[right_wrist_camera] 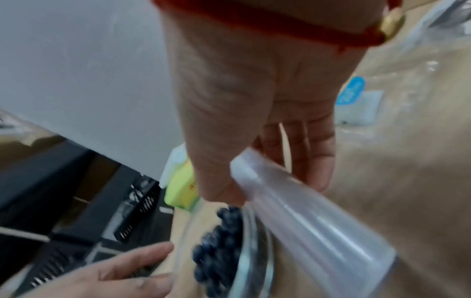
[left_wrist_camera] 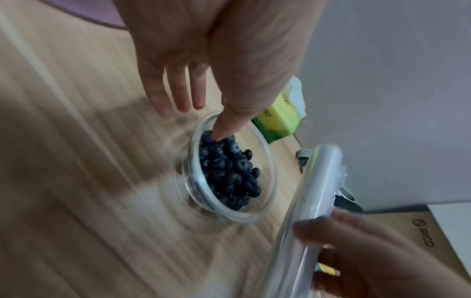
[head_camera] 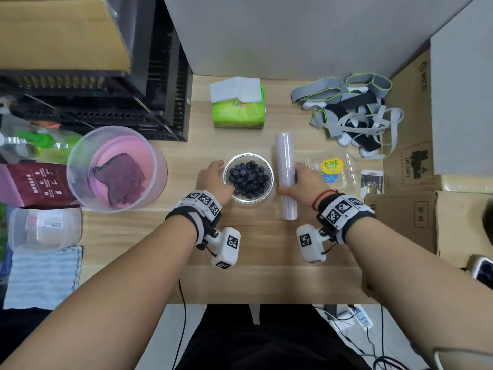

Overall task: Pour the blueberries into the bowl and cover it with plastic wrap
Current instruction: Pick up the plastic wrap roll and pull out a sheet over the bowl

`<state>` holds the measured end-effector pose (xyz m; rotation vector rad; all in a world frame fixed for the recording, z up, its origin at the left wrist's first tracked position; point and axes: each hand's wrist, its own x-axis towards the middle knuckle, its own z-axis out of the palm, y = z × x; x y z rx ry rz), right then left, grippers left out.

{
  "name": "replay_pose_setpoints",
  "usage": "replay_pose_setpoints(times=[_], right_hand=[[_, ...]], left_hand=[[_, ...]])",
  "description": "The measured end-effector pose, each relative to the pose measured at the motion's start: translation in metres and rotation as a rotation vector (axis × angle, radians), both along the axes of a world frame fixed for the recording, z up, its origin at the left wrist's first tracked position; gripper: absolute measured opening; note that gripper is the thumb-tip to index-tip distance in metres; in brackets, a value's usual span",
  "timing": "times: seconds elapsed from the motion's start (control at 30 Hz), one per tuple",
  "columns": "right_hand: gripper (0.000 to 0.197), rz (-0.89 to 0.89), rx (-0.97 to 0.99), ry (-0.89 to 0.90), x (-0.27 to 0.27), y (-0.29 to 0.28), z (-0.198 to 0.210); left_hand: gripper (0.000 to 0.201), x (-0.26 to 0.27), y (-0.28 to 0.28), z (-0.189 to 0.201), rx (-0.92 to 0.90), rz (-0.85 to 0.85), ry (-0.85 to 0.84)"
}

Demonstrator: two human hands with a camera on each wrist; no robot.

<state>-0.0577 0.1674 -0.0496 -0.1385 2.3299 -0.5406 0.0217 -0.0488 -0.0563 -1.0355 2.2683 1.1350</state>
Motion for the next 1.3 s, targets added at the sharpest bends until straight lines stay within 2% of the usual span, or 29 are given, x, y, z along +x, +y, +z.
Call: replay_pose_setpoints(times=[0.1,0.13,0.2,0.27,0.37,0.4,0.47,0.53,0.67,0.8,0.9,1.03,1.3], right_hand=[[0.028,-0.078,-0.305,-0.047,-0.014,-0.012,0.039],[0.025,-0.14,-0.436,-0.109,-0.017,-0.017,0.054],[0.034,-0.259,-0.634,-0.257,-0.02,-0.026,0.081],[0.05,-0.279,-0.708,-0.317,-0.023,-0.033,0.094],[0.073,-0.235,-0.728,-0.241,-0.024,-0.042,0.111],[0.073,-0.222,-0.738,-0.225,-0.024,-0.044,0.116],[0.057,-0.184,-0.772,-0.223,-0.022,-0.046,0.123],[0.047,-0.169,-0.816,-0.266,-0.02,-0.046,0.13],[0.048,-0.222,-0.819,-0.355,-0.02,-0.046,0.136],[0.021,-0.192,-0.738,-0.202,-0.021,-0.046,0.139],[0.035,-0.144,-0.767,-0.08,-0.023,-0.045,0.141],[0.041,-0.135,-0.801,-0.04,-0.024,-0.046,0.142],[0.024,-0.179,-0.825,0.002,-0.025,-0.048,0.141]], left_hand=[[0.05,-0.016,0.004,0.026,-0.008,0.057,0.149],[0.044,-0.023,0.007,0.036,0.068,0.065,0.211],[0.034,-0.036,0.012,0.058,0.264,0.056,0.301],[0.033,-0.045,0.017,0.079,0.43,0.024,0.341],[0.04,-0.052,0.022,0.102,0.597,0.048,0.382],[0.04,-0.052,0.023,0.108,0.641,0.067,0.389],[0.039,-0.053,0.022,0.114,0.683,0.087,0.393],[0.035,-0.052,0.02,0.117,0.68,0.066,0.391],[0.032,-0.051,0.018,0.128,0.726,0.12,0.443],[0.025,-0.052,0.016,0.133,0.681,0.14,0.443],[0.022,-0.054,0.016,0.135,0.621,0.153,0.479],[0.011,-0.056,0.016,0.138,0.542,0.158,0.528],[0.012,-0.062,0.014,0.14,0.433,0.116,0.557]])
